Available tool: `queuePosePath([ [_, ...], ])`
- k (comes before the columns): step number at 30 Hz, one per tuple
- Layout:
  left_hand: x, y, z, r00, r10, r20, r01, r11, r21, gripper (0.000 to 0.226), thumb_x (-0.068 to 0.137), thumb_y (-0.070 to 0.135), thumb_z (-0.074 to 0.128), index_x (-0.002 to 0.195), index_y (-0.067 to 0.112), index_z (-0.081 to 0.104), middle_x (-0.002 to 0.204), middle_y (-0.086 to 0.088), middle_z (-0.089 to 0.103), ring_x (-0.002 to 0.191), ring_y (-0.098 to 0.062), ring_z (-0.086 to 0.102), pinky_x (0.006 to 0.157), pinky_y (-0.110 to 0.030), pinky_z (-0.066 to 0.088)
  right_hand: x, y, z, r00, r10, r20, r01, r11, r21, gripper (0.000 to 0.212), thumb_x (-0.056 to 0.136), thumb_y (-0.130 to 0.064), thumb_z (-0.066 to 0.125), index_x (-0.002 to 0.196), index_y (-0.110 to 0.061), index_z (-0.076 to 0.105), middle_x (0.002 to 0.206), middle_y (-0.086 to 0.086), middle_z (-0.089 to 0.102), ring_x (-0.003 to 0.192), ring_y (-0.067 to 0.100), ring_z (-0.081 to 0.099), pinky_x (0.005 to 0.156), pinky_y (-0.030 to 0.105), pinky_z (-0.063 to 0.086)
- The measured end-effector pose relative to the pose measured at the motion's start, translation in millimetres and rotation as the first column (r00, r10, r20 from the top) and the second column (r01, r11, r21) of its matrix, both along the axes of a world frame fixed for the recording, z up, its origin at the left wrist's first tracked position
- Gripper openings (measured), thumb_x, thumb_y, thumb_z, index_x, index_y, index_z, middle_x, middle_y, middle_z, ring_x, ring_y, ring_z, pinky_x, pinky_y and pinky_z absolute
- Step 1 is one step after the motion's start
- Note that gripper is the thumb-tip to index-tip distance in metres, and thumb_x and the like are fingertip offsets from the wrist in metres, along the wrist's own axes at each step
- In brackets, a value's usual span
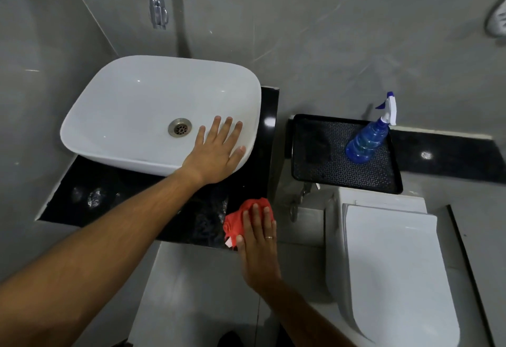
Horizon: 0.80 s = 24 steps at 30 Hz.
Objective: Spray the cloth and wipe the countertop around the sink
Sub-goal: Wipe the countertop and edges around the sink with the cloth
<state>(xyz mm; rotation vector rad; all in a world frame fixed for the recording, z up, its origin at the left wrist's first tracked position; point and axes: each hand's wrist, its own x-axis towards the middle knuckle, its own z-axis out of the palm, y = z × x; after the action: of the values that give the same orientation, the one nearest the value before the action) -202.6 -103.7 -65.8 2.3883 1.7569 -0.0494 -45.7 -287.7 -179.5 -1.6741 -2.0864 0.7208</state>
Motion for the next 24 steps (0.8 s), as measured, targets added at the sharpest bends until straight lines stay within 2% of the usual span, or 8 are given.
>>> queuePosePath([
  [4,5.5,-1.1,1.0,0.999,-0.016,0.036,0.016,1.000,-0.001,0.077,0.091,0.068,-0.011,0.157,0.029,-0.011,0.168,-0.002,-0.011,0.153,-0.022,-0.018,0.122,-0.050,-0.007,-0.9,51.0,8.7,0.930,-0.251,-0.270,0.199,0.958,-0.207,0.066,0.106,-0.032,0.033,0.154,-0.021,-0.011,0.163,0.002,-0.022,0.153,0.030,-0.014,0.124,0.053,0.011],
  [9,10.1,-4.7,3.8,0.998,0.000,0.063,0.000,1.000,-0.011,0.076,0.091,0.068,-0.012,0.157,0.031,-0.012,0.168,0.000,-0.013,0.153,-0.019,-0.019,0.125,-0.050,-0.004,11.0,160.5,13.9,0.928,-0.243,-0.283,0.203,0.966,-0.161,0.068,0.106,-0.026,0.037,0.156,-0.009,-0.006,0.165,0.014,-0.015,0.153,0.035,-0.009,0.124,0.053,0.007],
  [12,10.3,-4.2,4.7,0.999,-0.003,0.046,0.002,1.000,0.007,0.071,0.095,0.063,-0.008,0.158,0.030,-0.014,0.168,0.002,-0.015,0.153,-0.018,-0.020,0.125,-0.051,-0.001,19.7,236.8,12.7,0.959,-0.198,-0.204,0.175,0.977,-0.124,0.068,0.104,-0.022,0.040,0.155,-0.001,-0.001,0.164,0.023,-0.010,0.152,0.039,-0.007,0.124,0.053,0.004],
  [15,9.7,-2.5,7.0,0.998,-0.002,0.066,0.002,1.000,-0.007,0.070,0.097,0.063,-0.005,0.157,0.030,-0.016,0.167,0.004,-0.018,0.152,-0.017,-0.023,0.125,-0.050,-0.001,28.0,316.7,10.0,0.983,-0.165,-0.086,0.158,0.984,-0.075,0.064,0.102,-0.019,0.033,0.154,0.006,0.004,0.162,0.030,-0.004,0.151,0.045,-0.007,0.122,0.055,-0.004],
  [18,10.4,-3.4,8.5,0.998,0.004,0.065,-0.003,1.000,-0.006,0.069,0.098,0.063,-0.005,0.157,0.029,-0.015,0.167,0.004,-0.019,0.153,-0.017,-0.021,0.125,-0.050,0.000,37.9,382.2,6.1,0.988,-0.029,0.151,0.032,0.999,-0.024,0.063,0.102,-0.026,0.024,0.156,-0.003,0.002,0.166,0.021,-0.003,0.150,0.048,-0.010,0.120,0.062,-0.004],
  [21,11.7,-2.9,11.3,0.998,0.009,0.055,-0.008,1.000,-0.009,0.069,0.097,0.062,-0.006,0.157,0.029,-0.016,0.167,0.004,-0.020,0.153,-0.018,-0.021,0.125,-0.051,0.000,45.4,408.2,10.5,0.955,0.068,0.287,-0.089,0.994,0.063,0.062,0.103,-0.029,0.034,0.157,-0.011,0.010,0.167,0.013,0.004,0.149,0.049,-0.009,0.120,0.060,-0.002],
  [24,11.5,-2.4,12.8,0.999,0.012,0.037,-0.011,1.000,-0.025,0.069,0.097,0.061,-0.006,0.157,0.028,-0.017,0.166,0.005,-0.022,0.152,-0.018,-0.023,0.125,-0.051,-0.001,49.9,404.2,14.6,0.917,0.159,0.365,-0.202,0.976,0.082,0.061,0.104,-0.029,0.034,0.158,-0.012,0.012,0.167,0.011,0.005,0.150,0.047,-0.010,0.121,0.057,-0.004],
])
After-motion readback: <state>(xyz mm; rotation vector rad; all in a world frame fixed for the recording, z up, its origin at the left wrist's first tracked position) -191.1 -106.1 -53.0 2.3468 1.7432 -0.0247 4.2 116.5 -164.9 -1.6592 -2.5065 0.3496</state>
